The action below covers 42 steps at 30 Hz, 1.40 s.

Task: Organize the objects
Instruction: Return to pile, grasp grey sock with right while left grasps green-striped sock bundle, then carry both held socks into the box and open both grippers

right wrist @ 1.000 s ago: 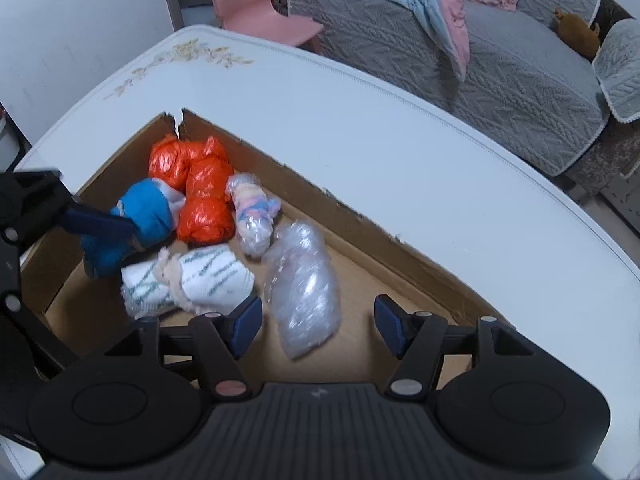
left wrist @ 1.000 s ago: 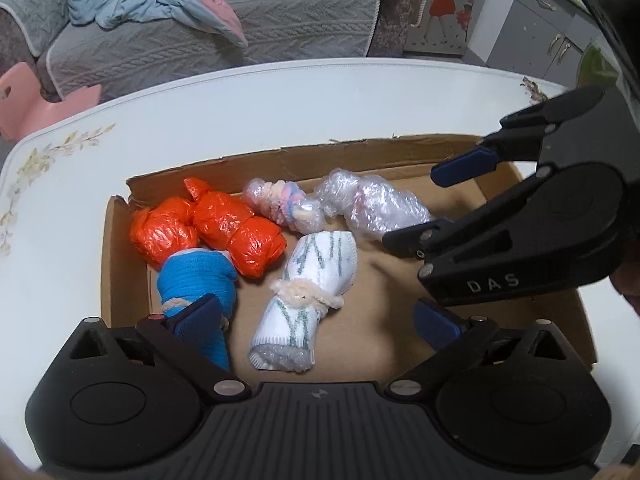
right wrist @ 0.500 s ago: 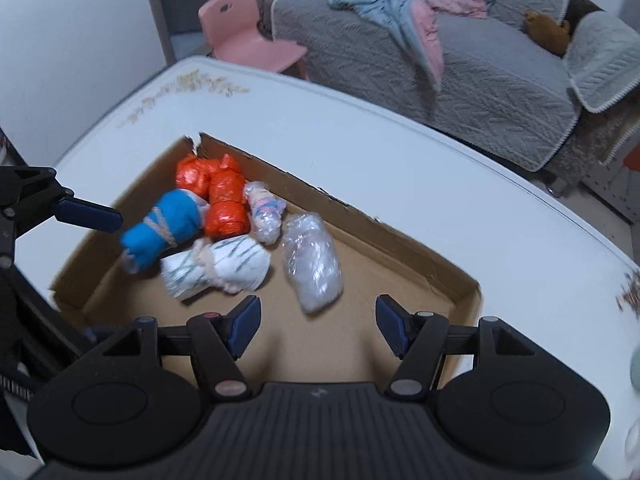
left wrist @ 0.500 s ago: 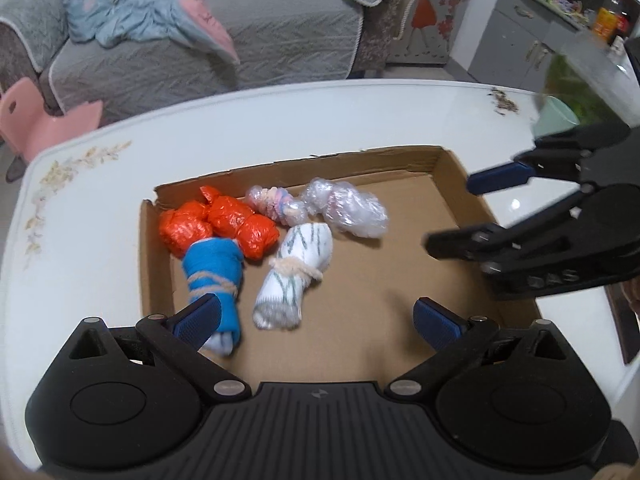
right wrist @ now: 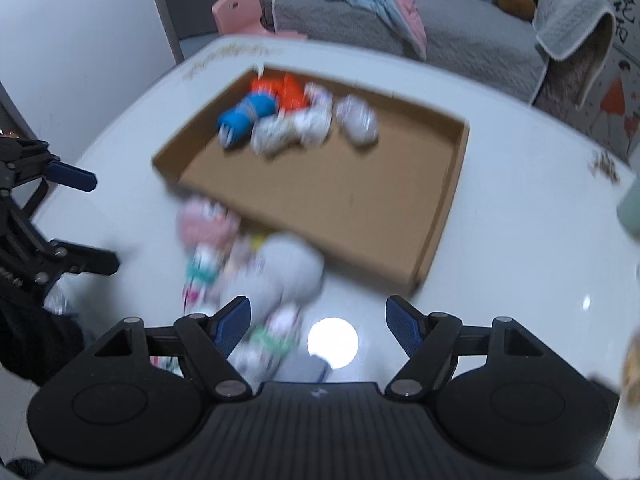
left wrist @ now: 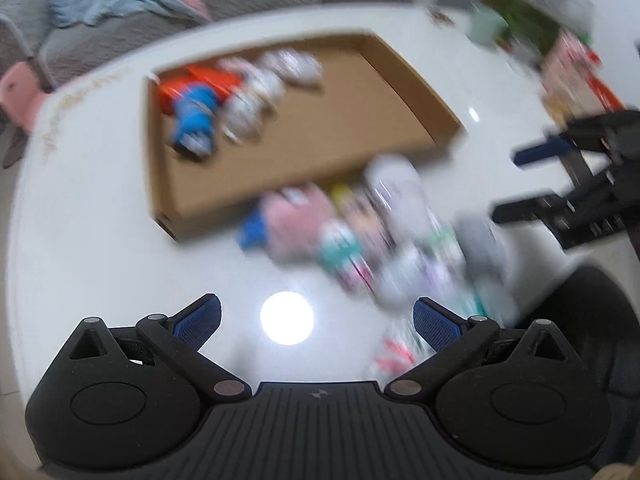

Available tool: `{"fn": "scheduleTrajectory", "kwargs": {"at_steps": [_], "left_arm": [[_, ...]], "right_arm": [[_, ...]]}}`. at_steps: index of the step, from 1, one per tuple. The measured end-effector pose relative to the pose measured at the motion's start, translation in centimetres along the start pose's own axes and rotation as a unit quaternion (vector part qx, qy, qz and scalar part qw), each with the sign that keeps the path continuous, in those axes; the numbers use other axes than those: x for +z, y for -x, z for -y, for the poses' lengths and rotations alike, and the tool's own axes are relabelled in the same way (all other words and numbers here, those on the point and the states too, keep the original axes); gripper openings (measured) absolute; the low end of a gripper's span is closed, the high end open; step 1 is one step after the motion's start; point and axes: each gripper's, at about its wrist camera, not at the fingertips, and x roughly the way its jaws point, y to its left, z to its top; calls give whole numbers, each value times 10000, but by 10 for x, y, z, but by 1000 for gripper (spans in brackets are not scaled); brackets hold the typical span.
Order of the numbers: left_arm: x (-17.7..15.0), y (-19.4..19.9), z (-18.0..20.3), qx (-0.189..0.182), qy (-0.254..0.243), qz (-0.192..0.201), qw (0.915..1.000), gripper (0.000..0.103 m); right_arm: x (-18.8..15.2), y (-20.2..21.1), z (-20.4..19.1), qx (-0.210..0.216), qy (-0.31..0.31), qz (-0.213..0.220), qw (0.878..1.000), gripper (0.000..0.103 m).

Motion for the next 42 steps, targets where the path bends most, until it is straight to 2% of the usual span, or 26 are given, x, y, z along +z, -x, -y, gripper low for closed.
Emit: {"fn": "scheduleTrajectory", "kwargs": {"at_steps": [4,9,15,18,24,29,31,32,33,35,36,37,42], "left_arm": [[-23,-17,30,-12,-574,-175,9982,103],[-43,-41,52,154,-1154,-327,9927,103],[-46,-56,45,306,-1097,-357,9929,102],[-47,-59,43,270,-1030,-352,9937,101],[-54,-67,48,259,-1241,-390,9912,96],[-55,-70,46,143,-1205,-347,9920,91],[-56,-70,45,-5,-1176,-316,9926,84],[-56,-69,44,-68,-1165,-311,9927,82],[-57,-68,44,-142,-1161,-296,9927,74],[-57,-64,44,-204,-1215,-242,9921,58],[-57,-63,45,-215,-1248,-228,9917,44],[-57,-62,45,-222,-1276,-231,9913,34],[-49,-62,42,-137,-1213,-330,9920,34]], "right_arm": [[-28,-14,-6,-142,-115,-201,9996,71],[-38,-26,-6,-139,-343,-311,9988,70],[-41,-39,-12,-131,-395,-398,9983,66],[-42,-44,-13,-172,-394,-437,9981,65],[-47,-49,-13,-164,-412,-488,9978,61],[-49,-53,-15,-121,-405,-540,9976,50],[-50,-56,-16,-113,-389,-584,9975,46],[-51,-56,-16,-92,-396,-590,9974,41],[-52,-56,-16,-68,-407,-593,9974,36],[-54,-56,-15,-47,-422,-591,9973,35],[-53,-56,-14,-20,-443,-573,9974,34],[-53,-56,-12,9,-463,-563,9973,34],[-54,-47,-6,7,-475,-490,9977,30]]}}
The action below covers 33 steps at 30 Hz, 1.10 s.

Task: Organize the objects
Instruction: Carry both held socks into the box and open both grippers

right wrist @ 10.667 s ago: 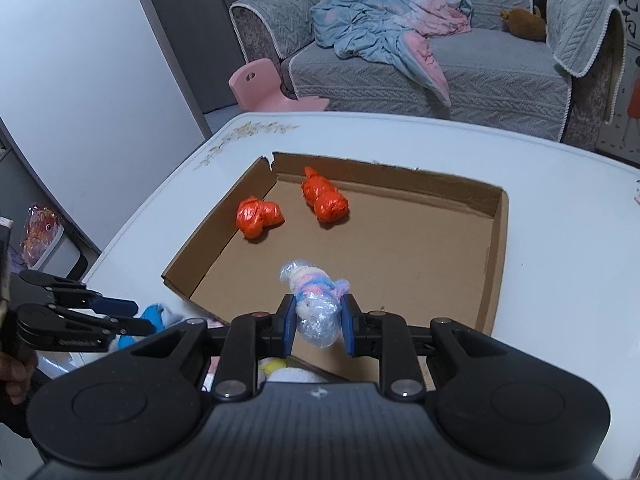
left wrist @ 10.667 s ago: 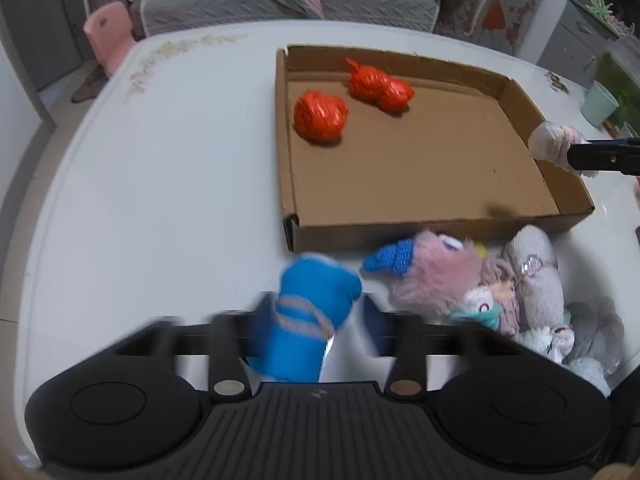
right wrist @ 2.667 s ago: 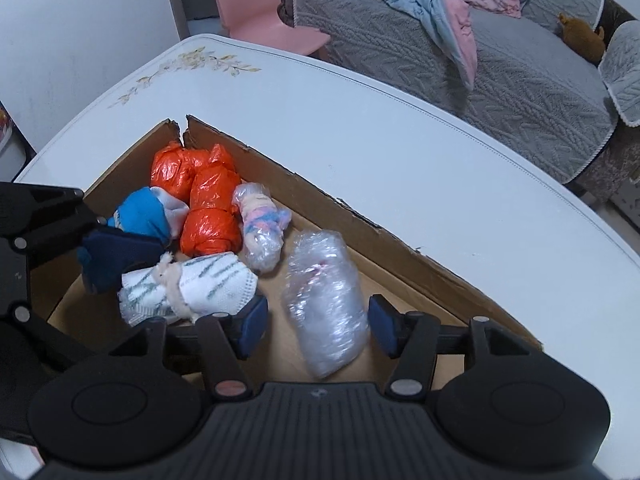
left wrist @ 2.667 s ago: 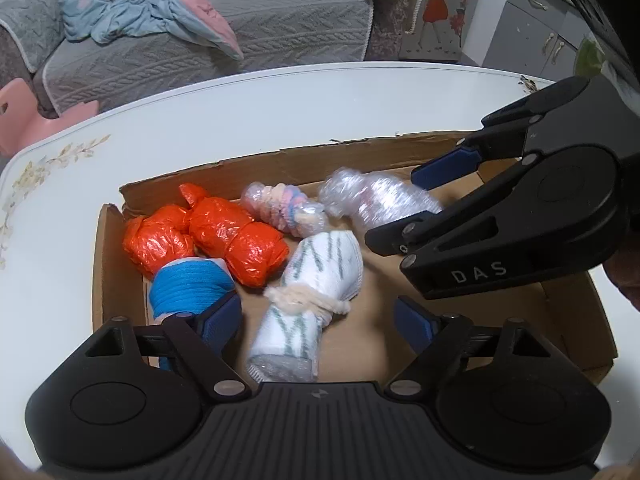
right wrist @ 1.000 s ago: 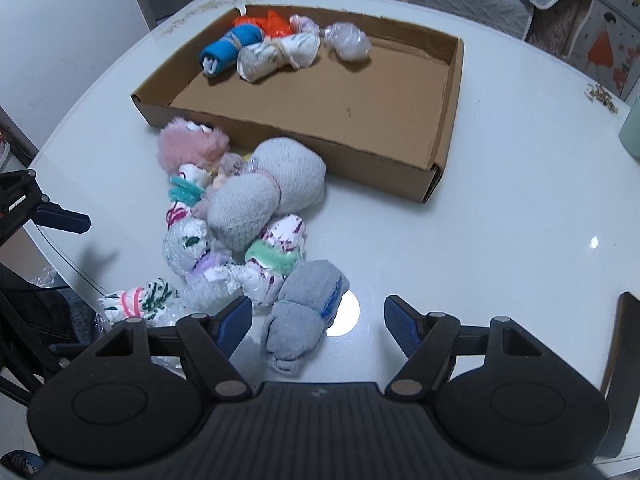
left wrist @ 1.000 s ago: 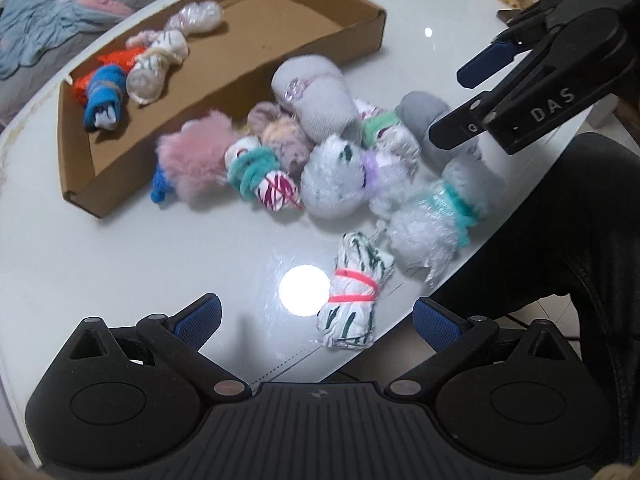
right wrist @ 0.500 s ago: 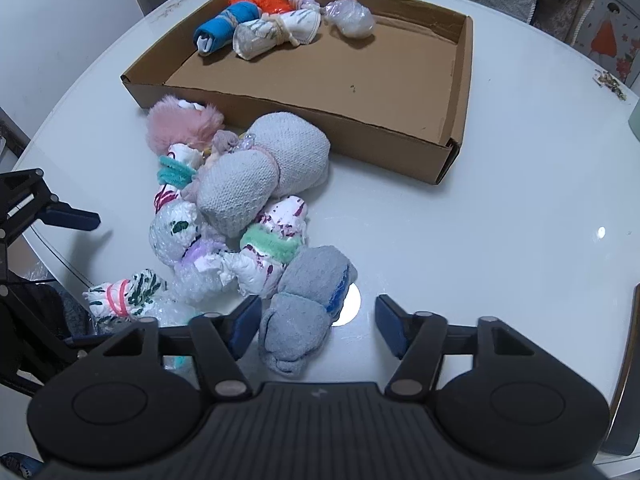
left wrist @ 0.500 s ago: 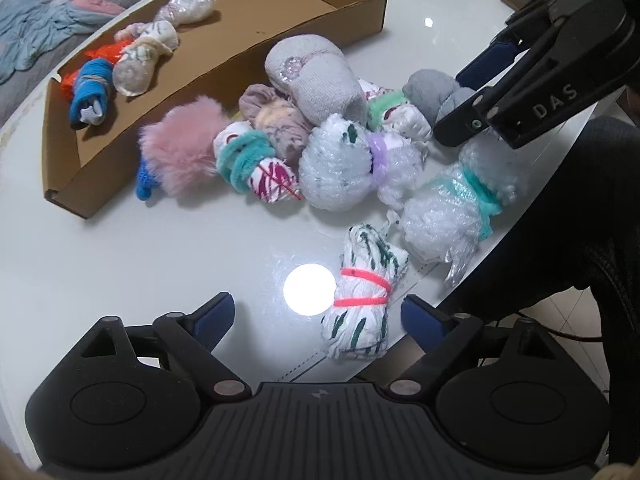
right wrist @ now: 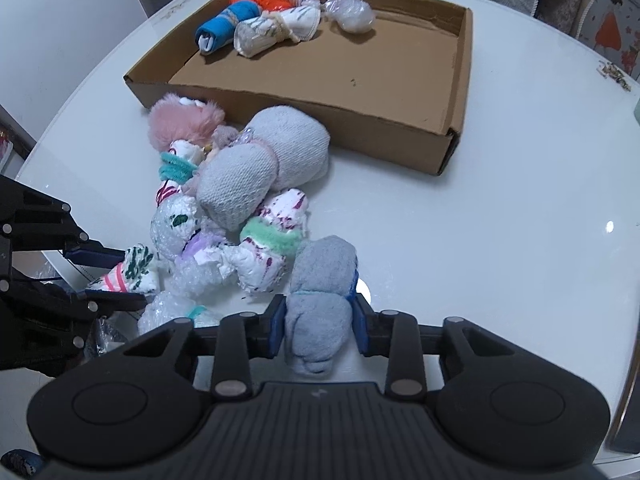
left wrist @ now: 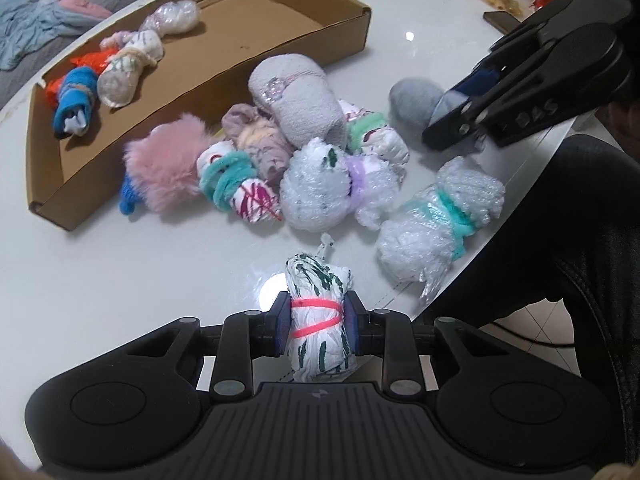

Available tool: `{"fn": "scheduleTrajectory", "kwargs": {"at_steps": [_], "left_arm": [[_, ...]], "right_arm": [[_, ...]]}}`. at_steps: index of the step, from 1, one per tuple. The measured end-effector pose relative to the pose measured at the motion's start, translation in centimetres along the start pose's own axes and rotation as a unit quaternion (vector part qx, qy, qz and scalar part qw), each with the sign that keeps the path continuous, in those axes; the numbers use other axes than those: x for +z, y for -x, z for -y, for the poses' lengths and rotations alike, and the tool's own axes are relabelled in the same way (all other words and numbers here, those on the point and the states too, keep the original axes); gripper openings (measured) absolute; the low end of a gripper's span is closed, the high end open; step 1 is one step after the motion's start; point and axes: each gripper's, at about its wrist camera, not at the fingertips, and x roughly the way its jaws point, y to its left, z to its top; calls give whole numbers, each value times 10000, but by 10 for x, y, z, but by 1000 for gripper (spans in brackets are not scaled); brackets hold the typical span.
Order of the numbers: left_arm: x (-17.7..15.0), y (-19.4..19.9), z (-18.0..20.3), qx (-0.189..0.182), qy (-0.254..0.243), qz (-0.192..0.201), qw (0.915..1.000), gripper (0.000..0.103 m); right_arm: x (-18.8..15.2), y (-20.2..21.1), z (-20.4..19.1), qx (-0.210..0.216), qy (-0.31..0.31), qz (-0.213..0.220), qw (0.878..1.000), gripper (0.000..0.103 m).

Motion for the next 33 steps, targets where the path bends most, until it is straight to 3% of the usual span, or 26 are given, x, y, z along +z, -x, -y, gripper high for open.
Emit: {"fn": "scheduleTrajectory", "kwargs": {"at_steps": [6,14,23,28,33], "left_arm": [[7,20,-17,20,254,34,9997,34],[47,59,-50,-53,926,581,9940,35],[135,89,-88,-46,1112,1245,9860,35],[185,75,-99,-19,1069,1368,9848,35],[215,41,-108,-113,1134,1366,9841,35]], "right_arm": [[3,18,12,12,-61,153,9999,30],[24,46,27,-9,-2,402,9992,30],[97,81,48,-224,329,897,9952,30],[147,81,53,-250,555,1035,9928,30],[181,62,56,-207,840,1037,9908,30]]}}
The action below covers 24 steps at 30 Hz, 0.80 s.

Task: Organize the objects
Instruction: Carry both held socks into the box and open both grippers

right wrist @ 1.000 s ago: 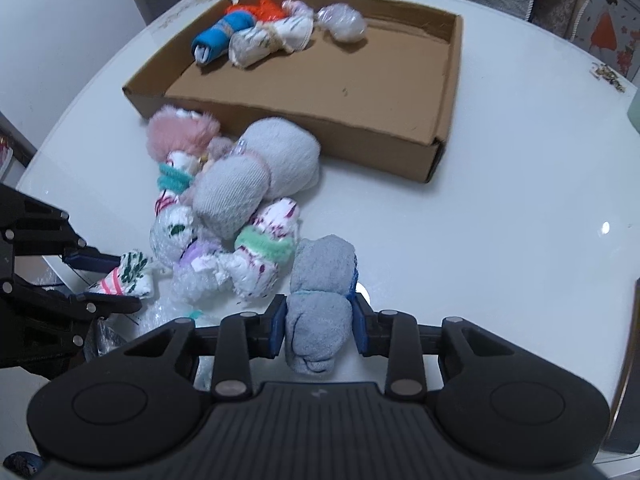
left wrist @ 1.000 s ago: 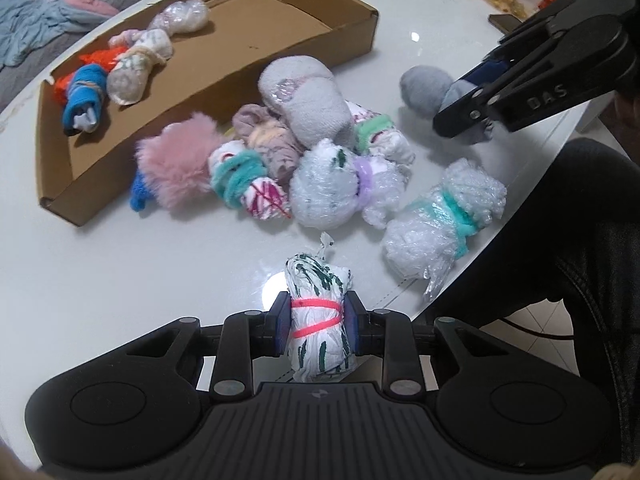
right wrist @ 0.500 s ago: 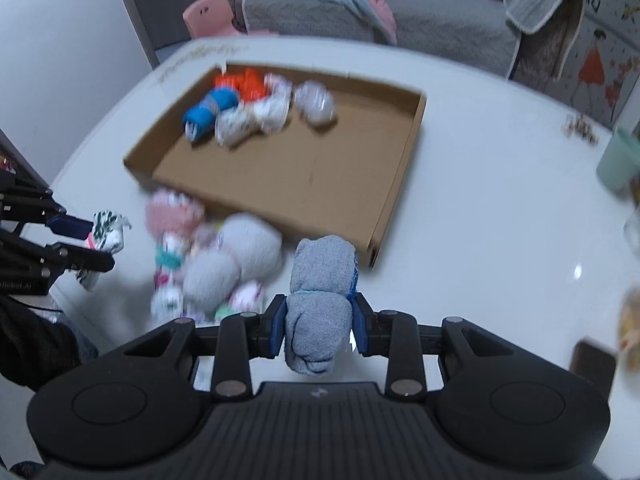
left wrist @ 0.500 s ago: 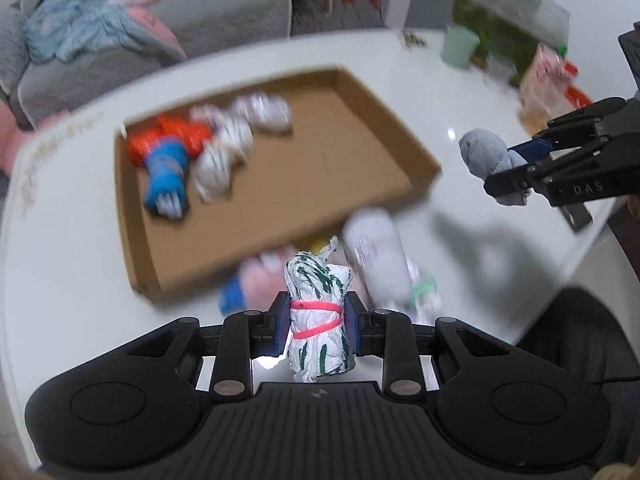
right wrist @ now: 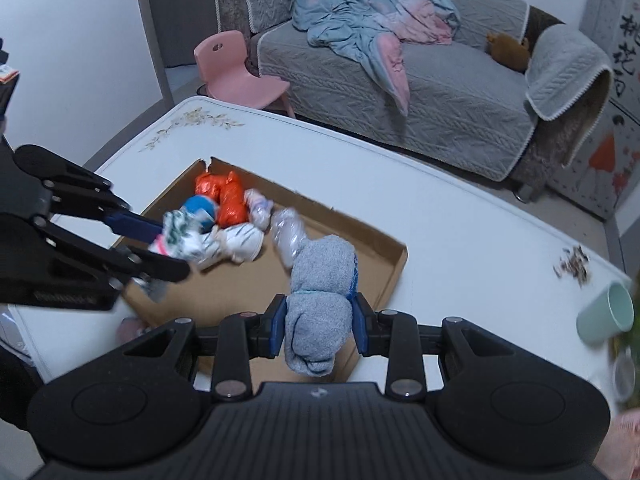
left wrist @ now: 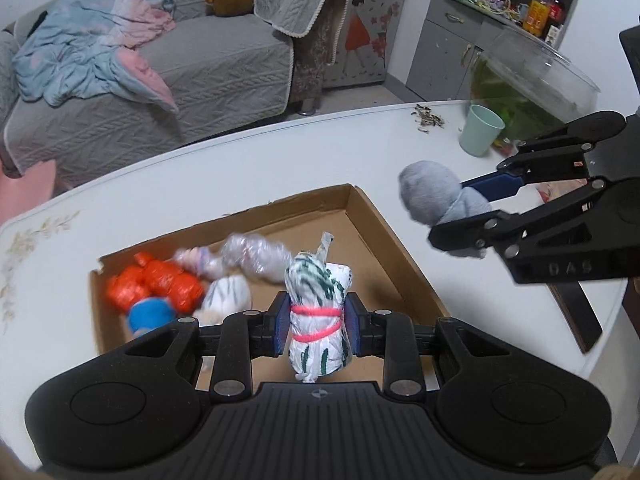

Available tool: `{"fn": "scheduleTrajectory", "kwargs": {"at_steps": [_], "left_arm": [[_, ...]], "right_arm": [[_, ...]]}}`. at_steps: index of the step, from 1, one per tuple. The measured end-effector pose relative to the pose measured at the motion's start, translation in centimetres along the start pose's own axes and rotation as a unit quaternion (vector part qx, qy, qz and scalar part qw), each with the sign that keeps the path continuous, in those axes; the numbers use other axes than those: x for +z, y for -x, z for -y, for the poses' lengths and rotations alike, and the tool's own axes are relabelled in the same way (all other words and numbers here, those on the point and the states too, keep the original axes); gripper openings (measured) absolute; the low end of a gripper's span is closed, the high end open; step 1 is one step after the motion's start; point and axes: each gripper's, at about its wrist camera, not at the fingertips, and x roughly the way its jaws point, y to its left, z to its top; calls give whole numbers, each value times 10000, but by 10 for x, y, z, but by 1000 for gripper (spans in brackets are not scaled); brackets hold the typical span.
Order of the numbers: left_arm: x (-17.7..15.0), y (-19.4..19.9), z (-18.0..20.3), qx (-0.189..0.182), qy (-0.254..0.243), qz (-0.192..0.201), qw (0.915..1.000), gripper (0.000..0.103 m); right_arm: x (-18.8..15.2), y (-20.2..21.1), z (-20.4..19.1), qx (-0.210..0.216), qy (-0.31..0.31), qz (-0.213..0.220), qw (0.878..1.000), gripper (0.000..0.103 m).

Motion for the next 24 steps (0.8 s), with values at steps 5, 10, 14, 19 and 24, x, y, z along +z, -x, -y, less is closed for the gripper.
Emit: {"fn": "scheduleTrajectory", "kwargs": {"at_steps": [5,10,14,19,24], "left_arm": [[2,-49,-2,-194,174,-69,9996,35],[6,-100,-5,-226,95,-220,9995,35],[16,-126,-18,-179,180,-245,9994,35],[20,-139,-27,-46,88,-277,9996,38],[21,-146,-29,-50,-184,-331,9993,40]], "right_arm": [[10,-36,12,62,58,-130,9999,30],[13,-68,24,79,31,-337,9994,30],[12,-93,32,78,65,-500,9987,30],[13,-119,47,76,-67,-626,9980,30],[12,-138,49,35,92,-751,9971,32]]}}
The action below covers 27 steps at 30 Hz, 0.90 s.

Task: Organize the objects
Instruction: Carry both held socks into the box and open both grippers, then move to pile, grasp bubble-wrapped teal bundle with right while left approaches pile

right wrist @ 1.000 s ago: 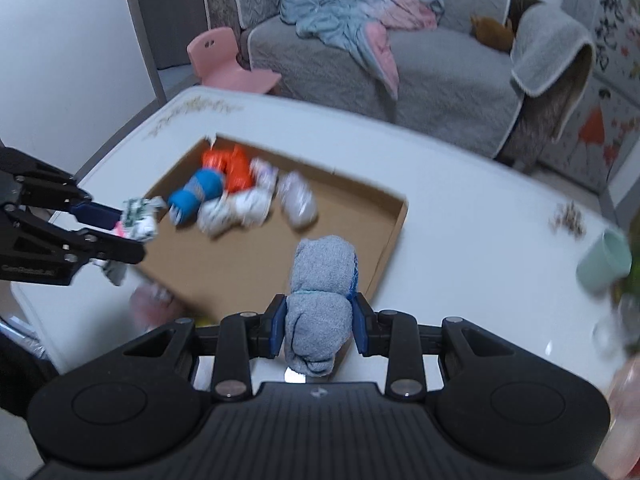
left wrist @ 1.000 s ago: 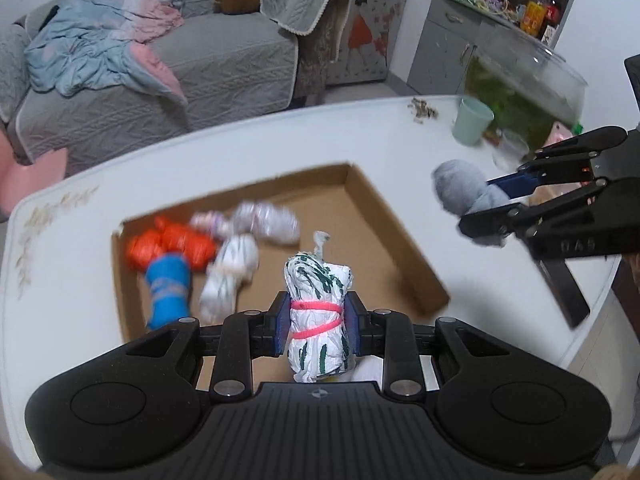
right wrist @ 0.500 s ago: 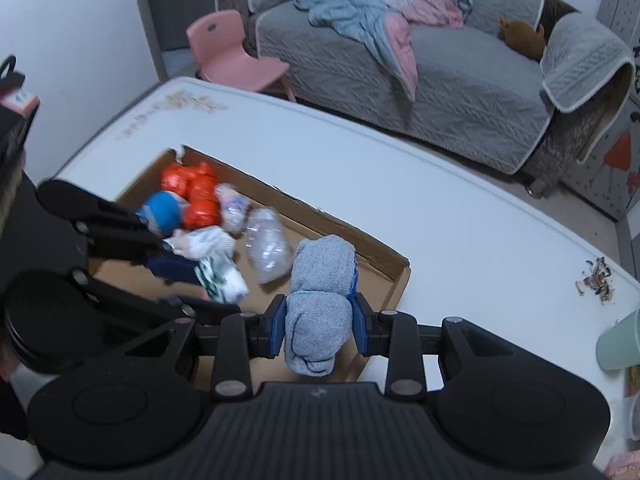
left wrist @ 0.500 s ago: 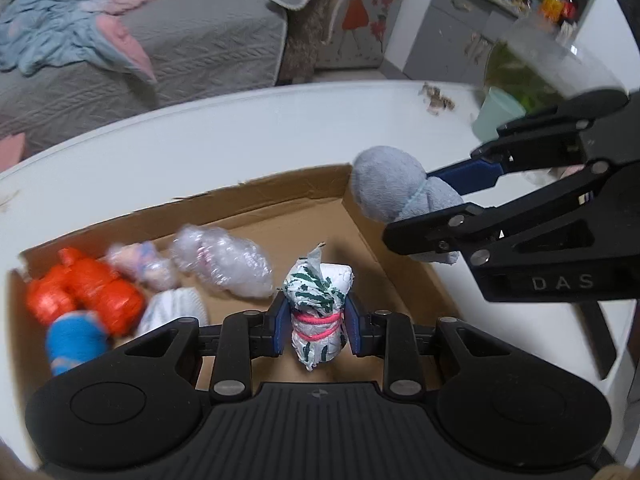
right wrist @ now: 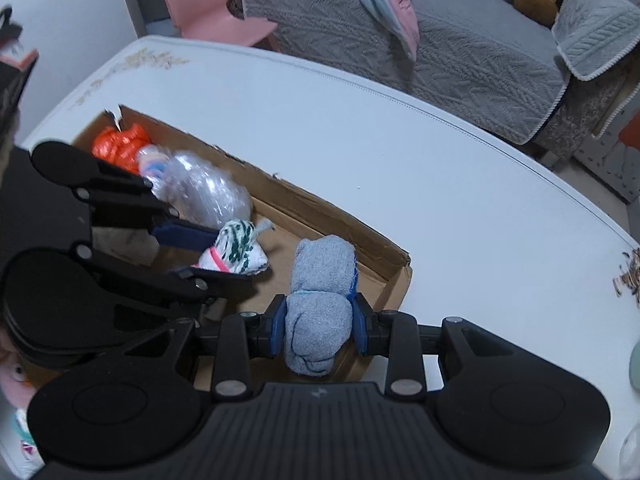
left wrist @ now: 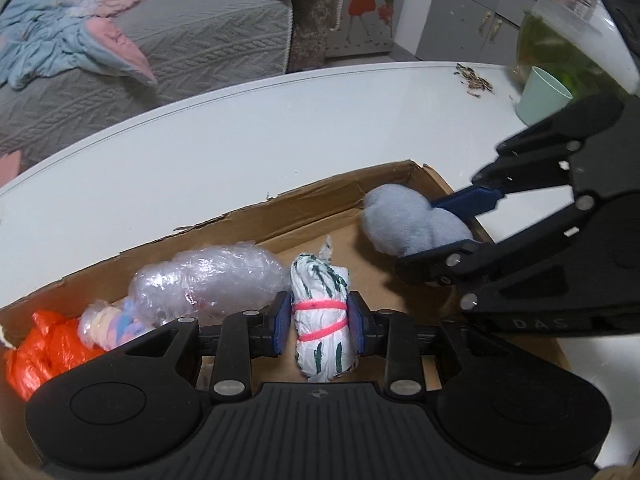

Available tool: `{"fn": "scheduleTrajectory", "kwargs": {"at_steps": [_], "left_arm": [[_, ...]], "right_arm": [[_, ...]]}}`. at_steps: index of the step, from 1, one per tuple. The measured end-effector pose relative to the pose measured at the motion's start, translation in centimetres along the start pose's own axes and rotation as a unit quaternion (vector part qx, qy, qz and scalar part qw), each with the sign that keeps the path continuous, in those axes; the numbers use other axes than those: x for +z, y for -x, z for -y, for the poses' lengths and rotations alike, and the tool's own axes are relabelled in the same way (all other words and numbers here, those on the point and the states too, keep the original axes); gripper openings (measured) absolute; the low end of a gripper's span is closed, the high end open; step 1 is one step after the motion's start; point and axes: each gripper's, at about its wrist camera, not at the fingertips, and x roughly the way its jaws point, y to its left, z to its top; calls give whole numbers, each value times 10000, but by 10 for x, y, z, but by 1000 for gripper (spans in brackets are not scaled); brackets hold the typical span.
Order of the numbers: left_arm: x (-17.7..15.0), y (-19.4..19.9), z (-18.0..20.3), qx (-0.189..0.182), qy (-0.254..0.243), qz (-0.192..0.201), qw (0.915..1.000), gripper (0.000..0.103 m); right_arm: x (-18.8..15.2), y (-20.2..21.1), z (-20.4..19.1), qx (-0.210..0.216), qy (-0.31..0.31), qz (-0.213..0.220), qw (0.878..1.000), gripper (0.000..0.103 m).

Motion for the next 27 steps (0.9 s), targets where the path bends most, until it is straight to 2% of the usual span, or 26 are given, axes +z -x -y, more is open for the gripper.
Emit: {"fn": "scheduleTrajectory", "kwargs": {"at_steps": [2,4,5,7,9,12,14,18,25,27], "left_arm": [[-2,-2,0,50,-140,-44,9999,53],[-5,-2,1,28,-174,-110,9998,62],[-6,-1,1,-54,-171,-134,9997,73],[-8,3,5,-82,-256,-132,9996,81],[-8,6,10,-68,-368,-140,9992,82],[-6,7,14,-3,-414,-285,9987,82],[-6,10,13,-18,-343,-326,9989,88],[-10,19,12,-54,-270,-419,9987,90],[-27,62,19,-65,-240,-411,9988,99],[-35,81,22,-33,-267,-337,9991,100]], "right_arm": [[0,-2,0,-4,103,-29,9999,31],[0,-2,-3,-25,309,-39,9995,34],[0,0,-4,-28,383,-41,9993,35],[0,5,-7,-22,469,-23,9989,41],[-1,12,-9,51,497,33,9987,52],[-2,15,-15,15,605,-15,9982,52],[-2,16,-17,-54,678,-18,9977,52],[-6,22,-20,-39,725,-79,9973,52],[-10,41,-22,-173,549,21,9983,55],[-15,54,-22,-178,478,124,9986,60]]}}
